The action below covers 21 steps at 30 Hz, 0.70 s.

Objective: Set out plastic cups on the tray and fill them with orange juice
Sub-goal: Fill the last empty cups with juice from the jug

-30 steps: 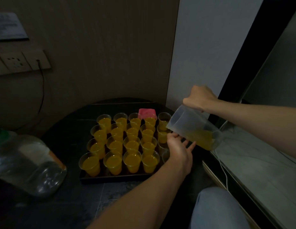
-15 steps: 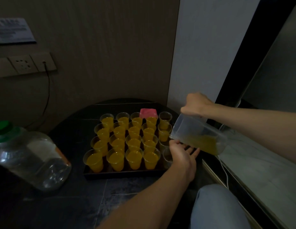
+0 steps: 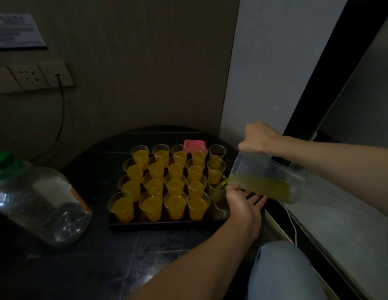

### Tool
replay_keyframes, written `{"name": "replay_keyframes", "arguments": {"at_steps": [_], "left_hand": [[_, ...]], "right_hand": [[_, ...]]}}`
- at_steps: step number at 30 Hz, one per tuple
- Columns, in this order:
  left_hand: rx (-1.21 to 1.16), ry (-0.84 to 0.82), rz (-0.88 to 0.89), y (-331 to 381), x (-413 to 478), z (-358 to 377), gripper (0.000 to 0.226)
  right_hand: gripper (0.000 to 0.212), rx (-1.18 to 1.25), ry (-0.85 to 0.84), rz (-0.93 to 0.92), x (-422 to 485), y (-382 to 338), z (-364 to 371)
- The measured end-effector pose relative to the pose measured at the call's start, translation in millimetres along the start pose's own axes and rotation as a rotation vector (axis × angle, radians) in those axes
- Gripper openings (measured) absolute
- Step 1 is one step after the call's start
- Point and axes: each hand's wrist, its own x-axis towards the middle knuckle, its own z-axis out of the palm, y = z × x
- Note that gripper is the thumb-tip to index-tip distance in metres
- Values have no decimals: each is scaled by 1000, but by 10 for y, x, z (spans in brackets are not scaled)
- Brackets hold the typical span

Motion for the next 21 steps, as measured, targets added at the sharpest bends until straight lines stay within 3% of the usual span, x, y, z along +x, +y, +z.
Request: {"name": "replay_keyframes", "arguments": {"at_steps": [21], "left_hand": [[19,-26,24,-12,68,2,52]], "right_hand": [[26,3,4,8,-9,-5,-67]]}}
